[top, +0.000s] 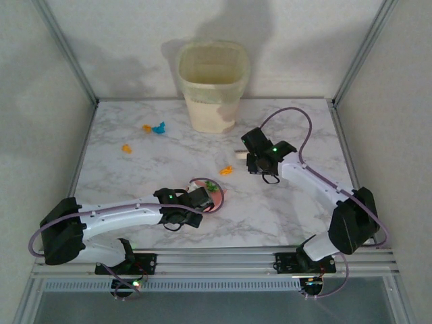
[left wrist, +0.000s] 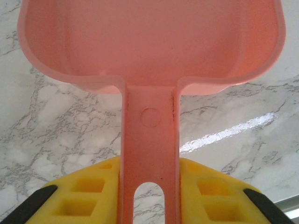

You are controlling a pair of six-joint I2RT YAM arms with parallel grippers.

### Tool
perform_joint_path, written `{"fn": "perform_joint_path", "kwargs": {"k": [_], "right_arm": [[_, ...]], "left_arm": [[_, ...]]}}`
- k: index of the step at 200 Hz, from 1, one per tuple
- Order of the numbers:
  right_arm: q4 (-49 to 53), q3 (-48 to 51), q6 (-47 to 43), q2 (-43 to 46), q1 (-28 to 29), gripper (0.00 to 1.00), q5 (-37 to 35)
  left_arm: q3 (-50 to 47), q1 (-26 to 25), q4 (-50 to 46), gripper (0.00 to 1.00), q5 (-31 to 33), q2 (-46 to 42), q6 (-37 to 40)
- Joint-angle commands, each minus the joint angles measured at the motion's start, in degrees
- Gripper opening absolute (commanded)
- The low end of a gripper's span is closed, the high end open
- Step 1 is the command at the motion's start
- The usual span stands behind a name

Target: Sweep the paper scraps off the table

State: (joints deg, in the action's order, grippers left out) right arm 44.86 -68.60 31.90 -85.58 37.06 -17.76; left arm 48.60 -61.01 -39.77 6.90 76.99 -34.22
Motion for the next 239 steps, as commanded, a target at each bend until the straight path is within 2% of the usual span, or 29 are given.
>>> {"fn": "perform_joint_path", "kwargs": {"k": [1, 42, 149, 179, 239], "right_arm": [[1.02, 0.13, -0.92, -0.77, 1.49, 0.0, 1.15], [5.03, 0.58, -1.14, -0.36, 5.44, 0.0, -0.04], [13.5, 4.18, 7.8, 6.25, 24.4, 0.0, -5.01], [14.12, 4.35, 7.94, 8.77, 25.0, 0.0, -7.9], [18.07, -1.92, 5.94, 8.82, 24.52, 0.0, -21.92]], "left_arm": [[0.66, 0.37, -0.14, 0.0, 0.61, 0.96, 1.43], [0.79, 0.36, 0.78, 0.0, 0.93, 1.23, 1.52], [0.11, 0.36, 4.23, 0.0, 1.71, 3.13, 0.17], [-1.08, 0.37, 5.5, 0.0, 3.45, 3.69, -0.79], [-2.84, -0.09, 7.66, 0.0, 9.32, 3.34, -3.75]]}}
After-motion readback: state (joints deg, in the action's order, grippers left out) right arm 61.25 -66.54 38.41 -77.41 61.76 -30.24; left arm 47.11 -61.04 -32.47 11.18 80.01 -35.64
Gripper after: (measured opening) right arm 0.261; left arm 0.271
